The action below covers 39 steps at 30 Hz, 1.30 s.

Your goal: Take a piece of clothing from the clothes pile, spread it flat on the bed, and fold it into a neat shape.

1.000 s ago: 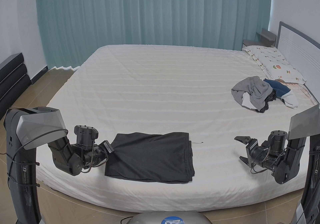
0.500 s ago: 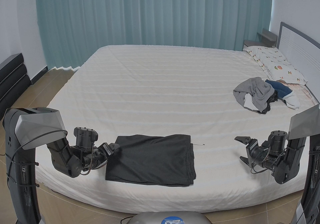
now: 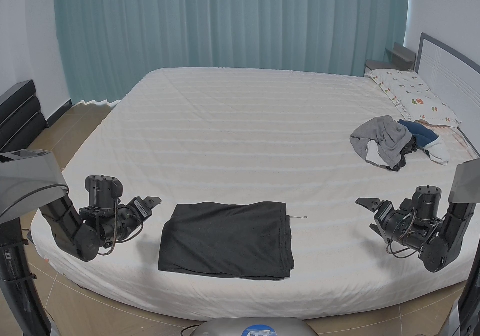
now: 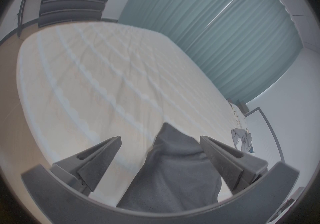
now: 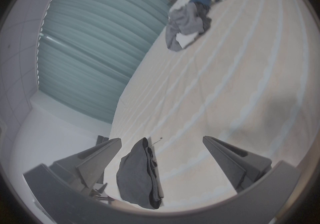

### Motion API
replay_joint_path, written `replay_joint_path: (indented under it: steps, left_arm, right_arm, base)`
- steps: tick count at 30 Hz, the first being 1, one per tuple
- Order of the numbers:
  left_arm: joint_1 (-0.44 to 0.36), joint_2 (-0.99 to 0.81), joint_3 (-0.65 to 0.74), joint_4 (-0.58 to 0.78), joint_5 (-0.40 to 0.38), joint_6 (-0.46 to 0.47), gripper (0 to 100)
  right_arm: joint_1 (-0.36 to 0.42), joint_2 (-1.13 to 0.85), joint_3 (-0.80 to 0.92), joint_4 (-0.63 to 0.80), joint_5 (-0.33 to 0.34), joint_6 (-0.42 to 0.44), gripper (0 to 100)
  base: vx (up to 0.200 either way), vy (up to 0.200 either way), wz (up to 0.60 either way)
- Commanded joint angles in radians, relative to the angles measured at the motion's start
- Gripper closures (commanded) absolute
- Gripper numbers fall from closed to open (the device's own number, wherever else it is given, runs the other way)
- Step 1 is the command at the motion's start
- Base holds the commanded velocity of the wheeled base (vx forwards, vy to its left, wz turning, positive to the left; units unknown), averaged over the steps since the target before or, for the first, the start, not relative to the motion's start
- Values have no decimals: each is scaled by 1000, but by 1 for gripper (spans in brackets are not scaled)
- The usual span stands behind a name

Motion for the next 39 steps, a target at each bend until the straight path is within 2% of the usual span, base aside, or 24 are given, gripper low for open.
replay_joint_path:
  steps: [1, 2, 3, 4, 5, 7, 11, 13, 15, 21, 23, 25, 26, 28, 29, 31, 34, 37, 39]
  left_arm:
    - [19, -231, 148, -133, 75, 87, 0]
    - [24, -273, 182, -170, 80, 125, 0]
    - [25, -284, 190, -178, 80, 134, 0]
    - [31, -343, 236, -213, 81, 188, 0]
    - [31, -343, 236, -213, 81, 188, 0]
    - [48, -455, 298, -230, 91, 280, 0]
    - [73, -564, 331, -230, 126, 324, 0]
    - [73, -564, 331, -230, 126, 324, 0]
    - [99, -689, 341, -219, 135, 366, 0]
    - [128, -851, 387, -209, 138, 493, 0]
    - [139, -948, 415, -169, 160, 564, 0]
    - [139, -972, 420, -155, 172, 574, 0]
    - [139, -1037, 433, -115, 193, 588, 0]
    - [139, -1041, 435, -112, 195, 588, 0]
    - [139, -1155, 441, -38, 200, 590, 0]
    - [139, -1256, 438, 57, 200, 590, 0]
    - [139, -1390, 436, 195, 198, 590, 0]
    - [139, -1543, 429, 350, 201, 591, 0]
    - [139, -1629, 435, 440, 198, 602, 0]
  right_arm:
    - [16, -297, 93, 81, -102, -152, 0]
    - [13, -354, 124, 85, -103, -198, 0]
    - [11, -369, 133, 83, -105, -209, 0]
    - [8, -444, 173, 83, -108, -273, 0]
    - [8, -444, 173, 83, -108, -273, 0]
    - [3, -581, 239, 85, -109, -354, 0]
    - [-21, -706, 294, 86, -109, -417, 0]
    - [-21, -706, 294, 86, -109, -417, 0]
    - [-72, -846, 311, 111, -109, -537, 0]
    - [-93, -1081, 311, 256, -99, -626, 0]
    - [-92, -1259, 302, 440, -96, -679, 0]
    - [-89, -1305, 299, 489, -91, -690, 0]
    - [-81, -1431, 282, 634, -76, -710, 0]
    - [-81, -1441, 281, 644, -74, -712, 0]
    - [-81, -1618, 227, 907, -59, -719, 0]
    - [-79, -1754, 161, 1131, -57, -719, 0]
    - [-61, -1909, 78, 1387, -57, -721, 0]
    - [-35, -2006, 26, 1562, -63, -732, 0]
    - [-61, -2018, 27, 1568, -60, -733, 0]
  base:
    - [0, 0, 0]
    - [0, 0, 0]
    - [0, 0, 0]
    - [0, 0, 0]
    - [0, 0, 0]
    - [0, 0, 0]
    - [0, 0, 0]
    - [0, 0, 0]
    - [0, 0, 0]
    - [0, 0, 0]
    - [0, 0, 0]
    - [0, 0, 0]
    - [0, 0, 0]
    - [0, 0, 0]
    - [0, 0, 0]
    - [0, 0, 0]
    - [0, 0, 0]
    - [0, 0, 0]
    - [0, 0, 0]
